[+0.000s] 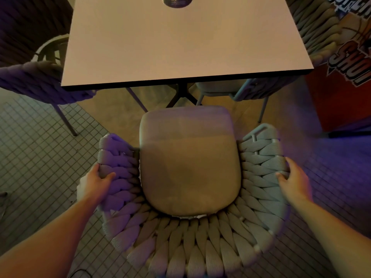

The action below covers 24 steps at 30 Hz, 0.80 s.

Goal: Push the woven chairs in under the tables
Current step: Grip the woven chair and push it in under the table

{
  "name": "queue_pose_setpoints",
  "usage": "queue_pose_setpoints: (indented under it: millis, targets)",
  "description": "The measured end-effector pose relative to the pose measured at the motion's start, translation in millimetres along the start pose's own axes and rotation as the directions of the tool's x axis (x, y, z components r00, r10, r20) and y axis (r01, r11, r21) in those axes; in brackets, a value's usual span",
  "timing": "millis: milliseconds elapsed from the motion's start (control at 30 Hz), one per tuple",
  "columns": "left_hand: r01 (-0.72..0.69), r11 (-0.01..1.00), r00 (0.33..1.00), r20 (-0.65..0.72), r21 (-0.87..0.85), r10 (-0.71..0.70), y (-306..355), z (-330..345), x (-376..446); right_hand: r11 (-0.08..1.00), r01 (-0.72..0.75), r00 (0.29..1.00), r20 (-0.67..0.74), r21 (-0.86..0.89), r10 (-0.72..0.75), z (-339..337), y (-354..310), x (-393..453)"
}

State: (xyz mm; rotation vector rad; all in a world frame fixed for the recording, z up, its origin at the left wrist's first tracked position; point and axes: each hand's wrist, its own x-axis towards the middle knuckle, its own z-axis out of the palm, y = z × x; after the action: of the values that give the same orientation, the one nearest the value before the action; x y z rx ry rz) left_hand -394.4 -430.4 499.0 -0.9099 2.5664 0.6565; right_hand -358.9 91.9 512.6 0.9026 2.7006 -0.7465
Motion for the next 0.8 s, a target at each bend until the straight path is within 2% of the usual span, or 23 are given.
queue_pose_setpoints:
  millis: [400,800]
  targets:
    - [-0.023,1.000,1.000,-0.008,0.002,0.023,10,2,6,1.000,-0.005,1.000,0.028,-0.016,0.005,-4,-3,12]
    - [-0.081,0.996,0.996,-0.026,0.022,0.082,13,2,16,0.998,0.009,1.000,-0.009,-0.066,-0.010,-3,-7,21]
